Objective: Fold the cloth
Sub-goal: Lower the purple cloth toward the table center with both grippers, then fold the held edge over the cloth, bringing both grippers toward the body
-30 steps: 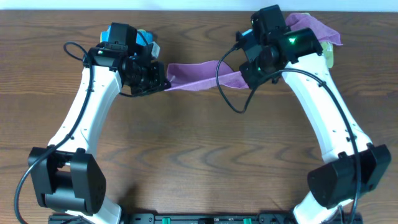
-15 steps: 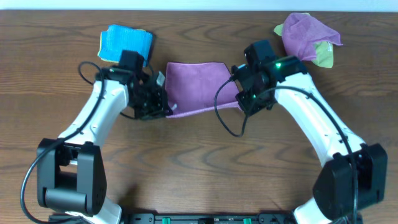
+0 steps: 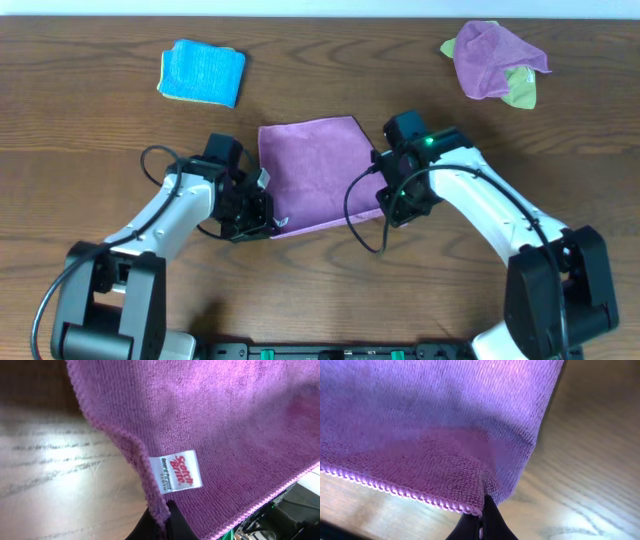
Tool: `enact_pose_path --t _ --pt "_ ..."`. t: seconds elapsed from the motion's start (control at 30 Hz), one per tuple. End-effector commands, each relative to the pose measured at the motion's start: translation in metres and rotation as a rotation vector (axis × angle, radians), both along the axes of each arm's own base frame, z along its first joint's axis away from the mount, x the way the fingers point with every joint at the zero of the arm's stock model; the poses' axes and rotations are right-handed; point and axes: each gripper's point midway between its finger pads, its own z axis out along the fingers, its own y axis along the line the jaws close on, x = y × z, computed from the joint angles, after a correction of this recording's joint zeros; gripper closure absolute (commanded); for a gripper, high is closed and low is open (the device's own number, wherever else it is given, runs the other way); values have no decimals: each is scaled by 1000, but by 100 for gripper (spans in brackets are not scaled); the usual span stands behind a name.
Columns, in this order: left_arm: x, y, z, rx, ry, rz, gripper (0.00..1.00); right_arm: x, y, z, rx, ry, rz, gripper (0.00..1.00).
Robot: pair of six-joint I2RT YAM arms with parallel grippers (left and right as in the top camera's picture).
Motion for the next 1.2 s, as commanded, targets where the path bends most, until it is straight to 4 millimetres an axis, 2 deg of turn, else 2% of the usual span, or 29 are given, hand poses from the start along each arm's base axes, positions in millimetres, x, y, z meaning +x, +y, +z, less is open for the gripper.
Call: enact_pose_path --t 0.0,0.13,0.23,0.4,0.53,0.73,0.9,1.03,1.17 --pt "-1 1 6 3 -17 10 94 -2 2 8 -1 -21 -32 98" --pt "2 3 9 4 -31 18 94 5 -1 16 -15 -77 -52 99" --pt "8 5 11 4 -48 50 94 20 -2 27 -20 -172 -66 98" --pt "33 7 14 5 -101 154 94 52 8 40 33 -319 -76 99" --pt "63 3 20 -20 -189 230 94 79 13 49 50 -439 -88 99" --pt "94 8 26 -4 -289 316 94 103 15 58 52 -546 -105 99" --pt "122 14 34 15 -389 399 94 121 23 58 80 -601 -111 99" --pt "144 22 44 36 -487 456 94 134 29 46 86 -618 -112 99" --pt "156 31 45 80 -534 504 94 147 31 36 77 -644 -120 99"
